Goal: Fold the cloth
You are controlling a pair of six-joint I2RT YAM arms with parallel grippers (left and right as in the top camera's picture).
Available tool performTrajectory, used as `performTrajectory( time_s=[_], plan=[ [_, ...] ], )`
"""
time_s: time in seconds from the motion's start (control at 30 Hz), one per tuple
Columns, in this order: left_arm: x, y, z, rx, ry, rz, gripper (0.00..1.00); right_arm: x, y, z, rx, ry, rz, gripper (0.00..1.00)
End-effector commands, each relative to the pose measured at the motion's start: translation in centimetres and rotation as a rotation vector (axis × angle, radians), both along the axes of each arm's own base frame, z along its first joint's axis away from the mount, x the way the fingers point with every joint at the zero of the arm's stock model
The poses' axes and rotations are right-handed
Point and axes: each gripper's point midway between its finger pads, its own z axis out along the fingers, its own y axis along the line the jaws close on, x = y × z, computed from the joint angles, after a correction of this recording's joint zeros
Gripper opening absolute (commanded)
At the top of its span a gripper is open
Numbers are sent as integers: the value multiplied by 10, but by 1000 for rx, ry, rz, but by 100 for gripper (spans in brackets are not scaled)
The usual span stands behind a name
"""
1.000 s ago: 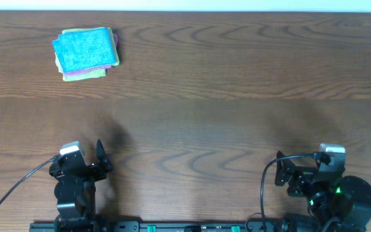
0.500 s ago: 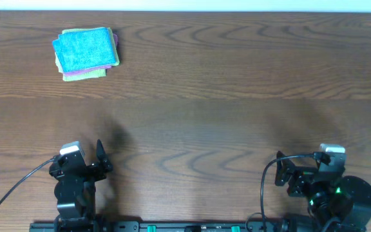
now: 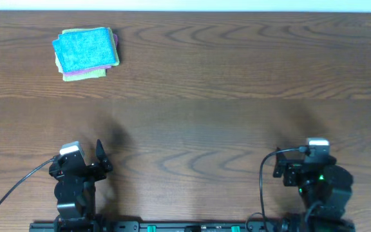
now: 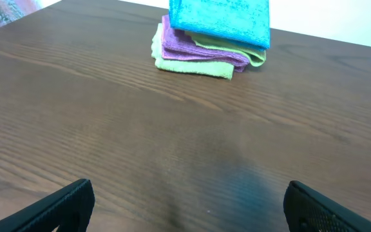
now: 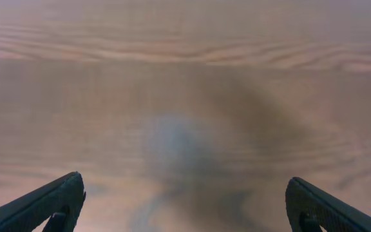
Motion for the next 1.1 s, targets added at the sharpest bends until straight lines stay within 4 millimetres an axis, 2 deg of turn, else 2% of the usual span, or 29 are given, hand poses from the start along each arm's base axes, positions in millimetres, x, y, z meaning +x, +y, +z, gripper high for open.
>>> performTrajectory(
  time_s=[0.0,0.13,0.3,0.5,0.8,1.07],
  plan=[
    [-1,4,-8,21,18,15,95,-1,2,-31,-24,36,26,99],
    [-1,4,-8,21,17,15,95,-4,5,-50,-11,52,42,99],
    [-1,4,-8,21,18,15,95,-2,10,-44,-24,22,66,99],
    [-1,4,-8,21,17,15,95,-1,34,-34,-37,-36,181,99],
    [-1,4,-8,21,17,15,95,-1,33,-30,-34,-53,169,99],
    [-1,4,-8,21,18,15,95,1,38,-12,-40,-149,195,99]
  ],
)
